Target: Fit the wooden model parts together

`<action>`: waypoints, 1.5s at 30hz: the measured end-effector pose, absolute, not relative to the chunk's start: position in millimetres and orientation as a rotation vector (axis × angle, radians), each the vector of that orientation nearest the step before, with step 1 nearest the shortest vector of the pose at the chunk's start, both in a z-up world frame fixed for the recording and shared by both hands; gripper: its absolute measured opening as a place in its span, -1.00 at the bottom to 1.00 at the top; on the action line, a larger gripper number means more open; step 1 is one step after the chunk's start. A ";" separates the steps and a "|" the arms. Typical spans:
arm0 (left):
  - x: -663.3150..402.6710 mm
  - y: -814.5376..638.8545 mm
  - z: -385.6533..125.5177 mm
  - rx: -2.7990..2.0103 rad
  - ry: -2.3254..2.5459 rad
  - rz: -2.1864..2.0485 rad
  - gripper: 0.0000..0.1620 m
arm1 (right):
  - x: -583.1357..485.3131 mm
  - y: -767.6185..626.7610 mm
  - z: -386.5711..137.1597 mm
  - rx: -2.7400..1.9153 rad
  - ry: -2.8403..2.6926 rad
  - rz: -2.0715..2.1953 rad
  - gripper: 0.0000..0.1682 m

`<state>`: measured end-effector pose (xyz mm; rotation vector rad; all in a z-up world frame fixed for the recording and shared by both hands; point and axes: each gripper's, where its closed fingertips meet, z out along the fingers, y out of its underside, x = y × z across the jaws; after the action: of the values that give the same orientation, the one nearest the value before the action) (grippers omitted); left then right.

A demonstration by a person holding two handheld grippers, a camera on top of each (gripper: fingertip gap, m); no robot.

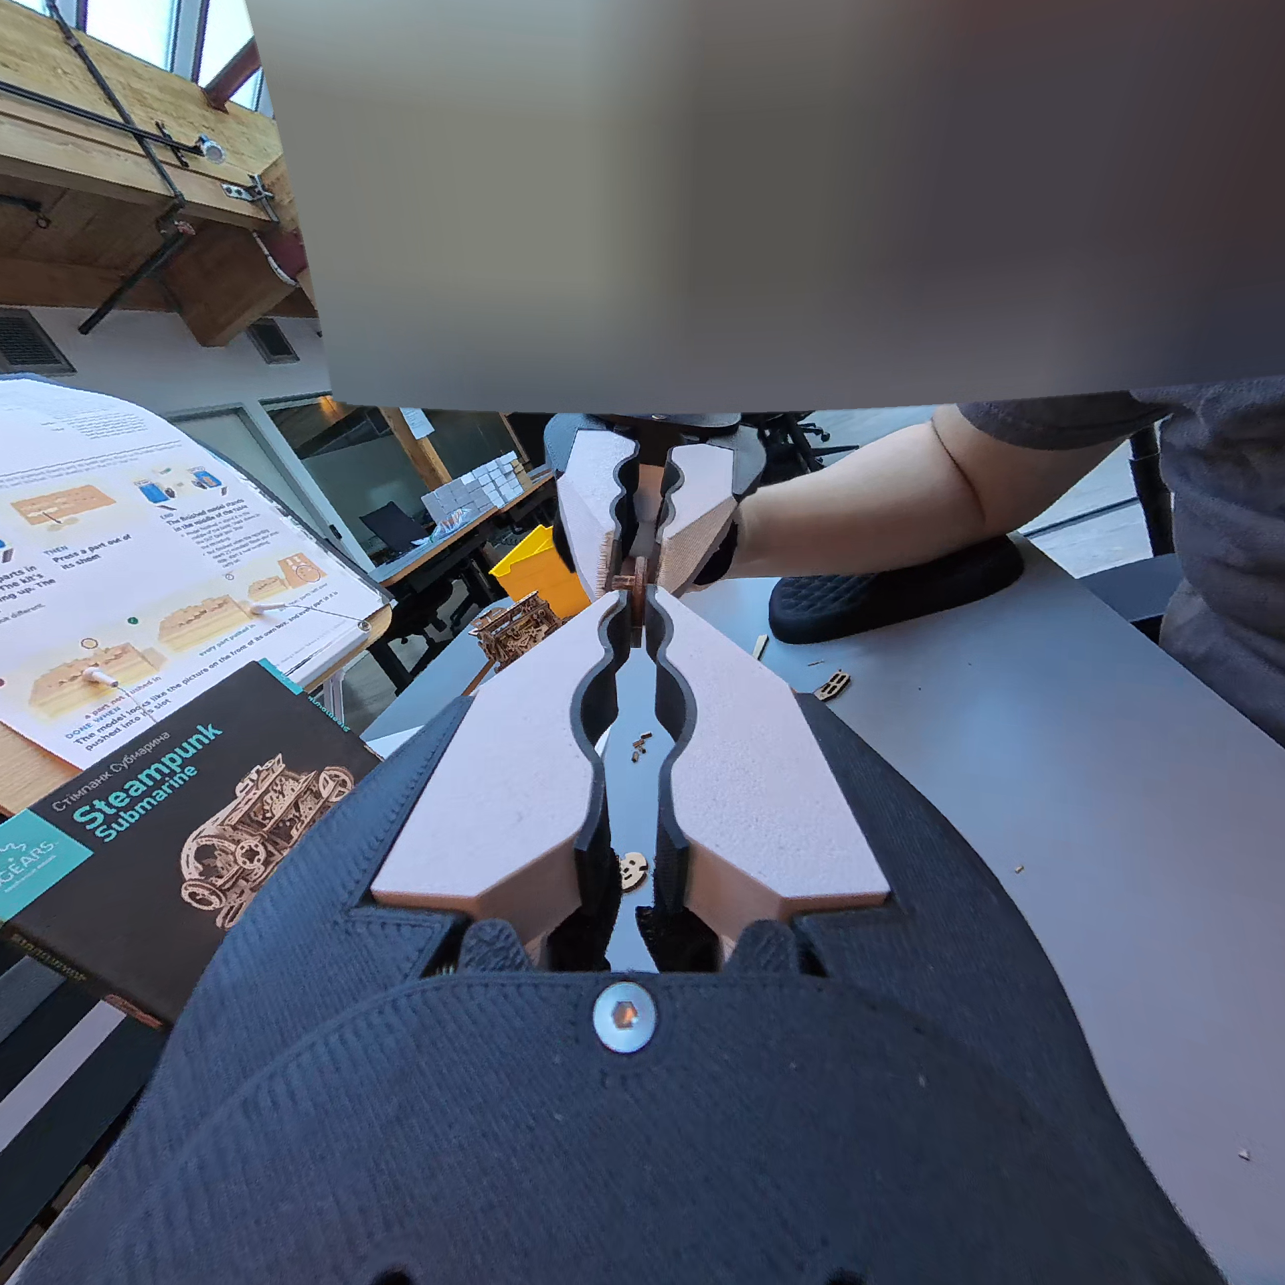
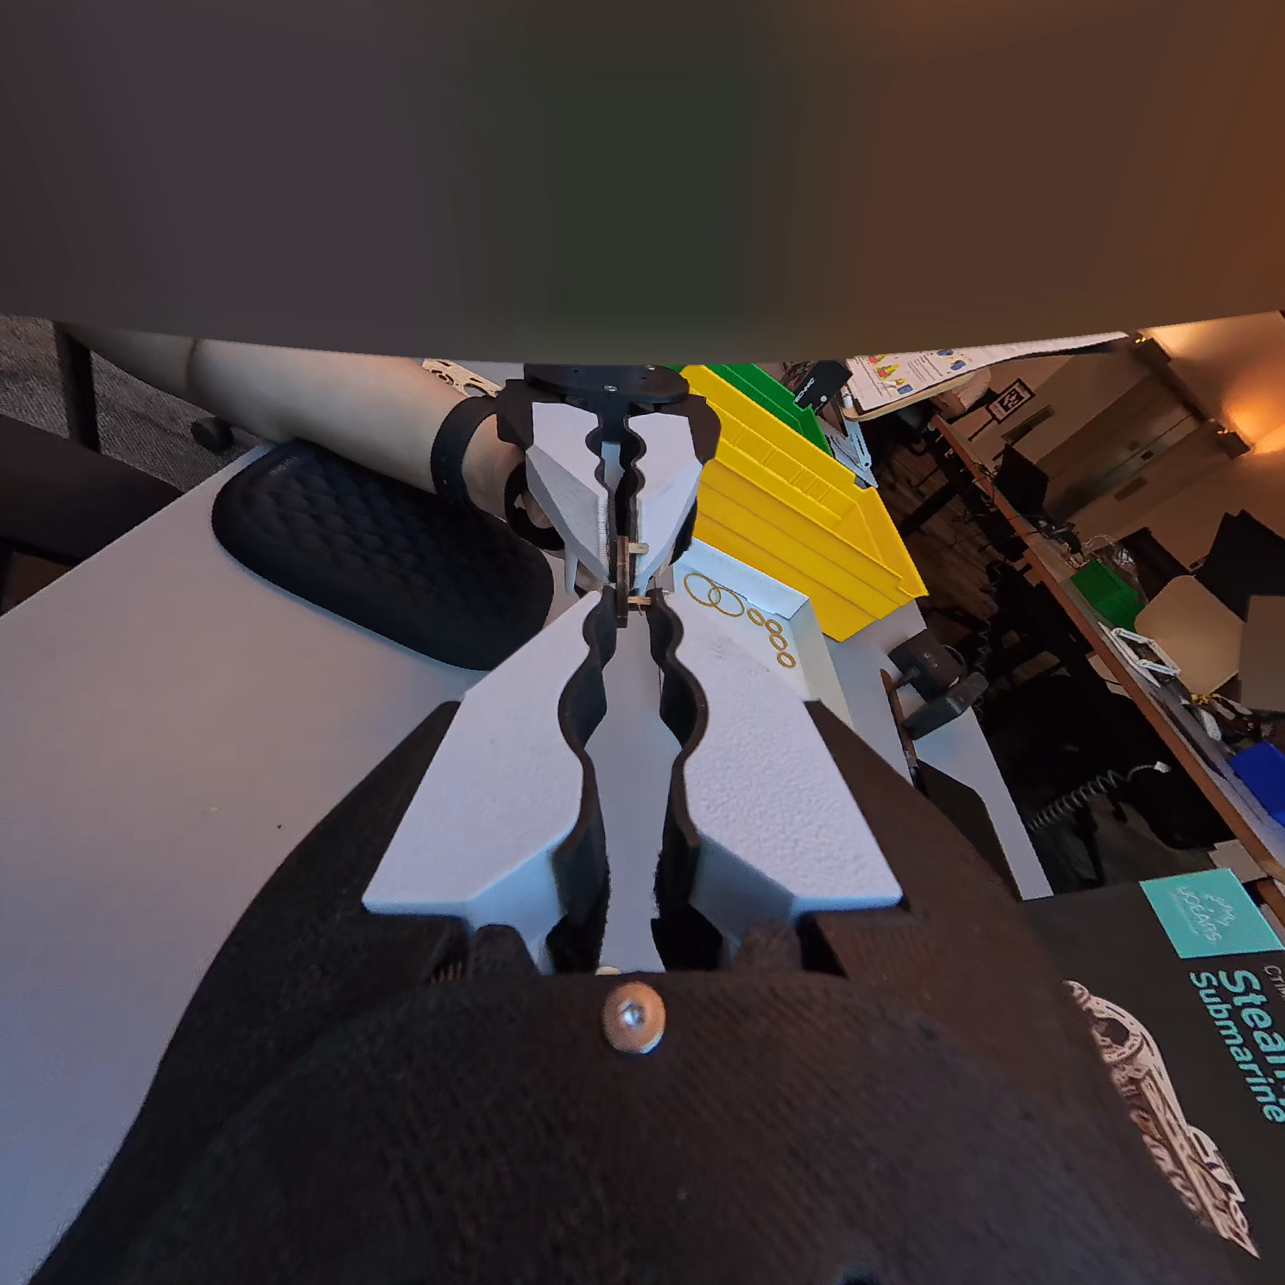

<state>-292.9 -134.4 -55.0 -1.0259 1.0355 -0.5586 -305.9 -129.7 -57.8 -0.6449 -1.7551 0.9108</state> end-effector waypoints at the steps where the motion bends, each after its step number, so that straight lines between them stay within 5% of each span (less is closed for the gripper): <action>1: -292.9 -134.6 -54.7 -1.024 1.034 -0.560 -0.99 | -305.9 -129.6 -57.5 -0.645 -1.755 0.904 -0.91; 15: -303.1 -118.8 -62.4 -1.113 0.980 -0.545 -0.92 | -314.4 -109.7 -68.0 -0.649 -1.705 0.752 -0.90; 22: -342.6 -99.1 -76.2 -1.255 0.897 -0.655 -0.91 | -338.6 -96.8 -166.1 -0.577 -1.934 0.334 -0.90; 35: -360.0 -79.3 -98.1 -1.368 0.865 -0.578 -0.95 | -336.2 -103.7 -221.5 -0.614 -2.144 0.104 -0.86; 43: -362.0 -73.6 -105.9 -1.403 0.858 -0.575 -0.96 | -312.5 -137.5 -181.7 -1.210 -2.127 0.913 -0.72; 45: -365.7 -72.3 -104.1 -1.401 0.837 -0.584 -0.97 | -313.5 -141.2 -177.7 -1.393 -2.127 1.112 -0.92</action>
<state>-365.7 -72.3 -104.1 -1.4014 0.8371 -0.5837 -313.5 -141.2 -177.7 -1.3931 -2.1266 1.1117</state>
